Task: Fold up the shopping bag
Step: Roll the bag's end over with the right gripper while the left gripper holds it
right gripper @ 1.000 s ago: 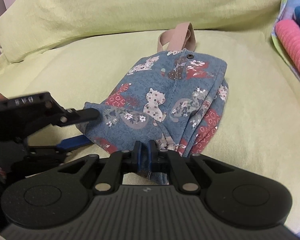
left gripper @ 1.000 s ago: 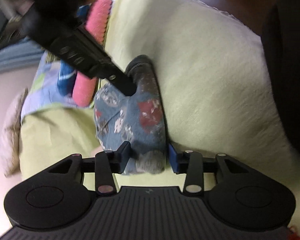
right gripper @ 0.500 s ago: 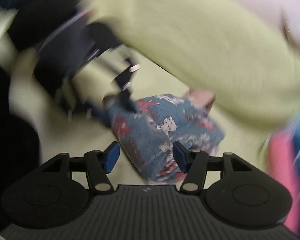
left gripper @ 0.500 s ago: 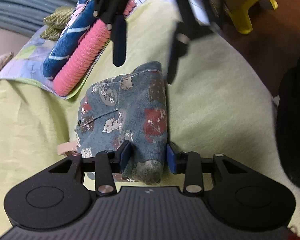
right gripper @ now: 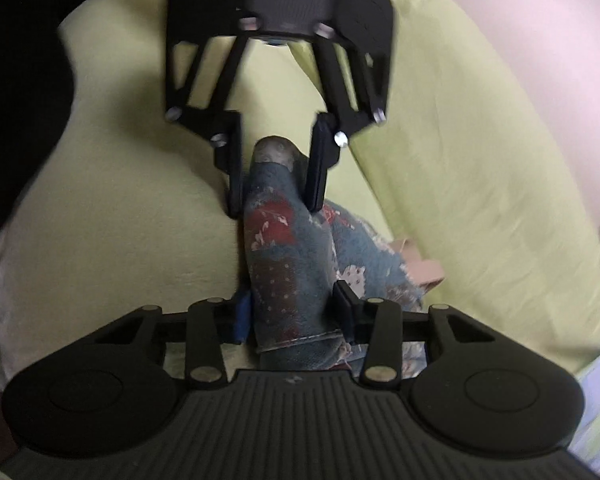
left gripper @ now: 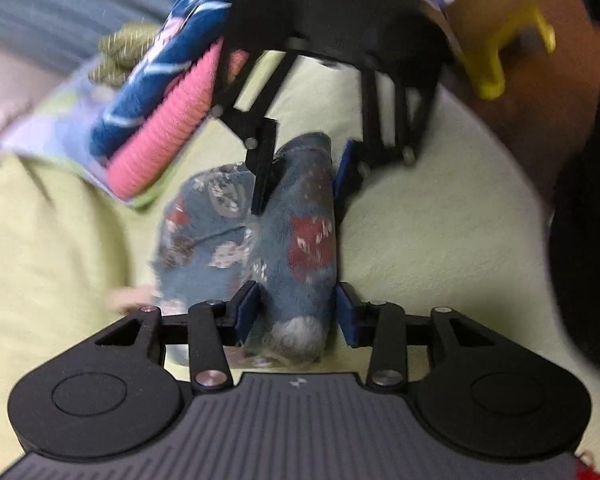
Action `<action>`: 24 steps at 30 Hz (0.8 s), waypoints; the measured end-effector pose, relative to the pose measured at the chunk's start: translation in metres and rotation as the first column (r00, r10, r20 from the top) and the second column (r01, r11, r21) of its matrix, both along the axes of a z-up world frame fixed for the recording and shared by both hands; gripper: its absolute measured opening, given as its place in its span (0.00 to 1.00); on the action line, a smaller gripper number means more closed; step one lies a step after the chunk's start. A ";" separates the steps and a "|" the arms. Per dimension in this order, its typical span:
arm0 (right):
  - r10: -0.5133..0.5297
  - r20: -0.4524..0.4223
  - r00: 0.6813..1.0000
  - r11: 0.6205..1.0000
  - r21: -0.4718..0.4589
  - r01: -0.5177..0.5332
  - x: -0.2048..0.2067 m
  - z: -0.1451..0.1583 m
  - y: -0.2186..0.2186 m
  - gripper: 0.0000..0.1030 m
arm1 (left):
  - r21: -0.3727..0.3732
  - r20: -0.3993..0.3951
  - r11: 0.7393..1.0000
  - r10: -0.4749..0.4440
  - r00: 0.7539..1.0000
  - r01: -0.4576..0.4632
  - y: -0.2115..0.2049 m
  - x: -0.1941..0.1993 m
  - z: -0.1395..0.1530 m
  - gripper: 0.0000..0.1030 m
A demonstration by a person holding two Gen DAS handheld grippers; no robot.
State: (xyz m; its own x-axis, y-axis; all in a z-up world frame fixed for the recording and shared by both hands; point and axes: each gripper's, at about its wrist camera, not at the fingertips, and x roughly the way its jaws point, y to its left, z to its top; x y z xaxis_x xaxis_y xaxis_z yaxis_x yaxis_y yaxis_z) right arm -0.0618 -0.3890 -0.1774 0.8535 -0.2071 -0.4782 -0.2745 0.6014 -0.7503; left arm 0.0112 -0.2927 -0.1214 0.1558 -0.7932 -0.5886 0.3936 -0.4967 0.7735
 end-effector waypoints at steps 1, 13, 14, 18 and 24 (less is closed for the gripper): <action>-0.007 -0.018 1.000 0.999 0.035 0.008 0.003 0.005 -0.003 0.37 | -0.021 0.055 1.000 -0.013 0.998 0.014 0.004 -0.002 -0.005 0.46; -0.030 -0.115 0.993 0.925 0.372 0.071 0.025 0.034 -0.047 0.38 | 0.011 -0.114 0.998 0.067 0.991 -0.066 -0.027 0.020 0.003 0.46; -0.043 -0.121 0.992 0.907 0.412 0.090 0.027 0.036 -0.053 0.38 | 0.028 -0.153 0.996 0.089 0.984 -0.086 -0.029 0.022 0.007 0.46; -0.092 -0.175 0.980 0.812 0.557 0.175 0.033 0.046 -0.065 0.38 | 0.084 -0.244 0.988 0.143 0.959 -0.126 -0.036 0.025 0.021 0.46; -0.068 -0.277 0.958 0.741 0.629 0.234 0.026 0.058 -0.060 0.38 | 0.159 -0.303 0.981 0.156 0.940 -0.112 -0.014 0.009 0.032 0.46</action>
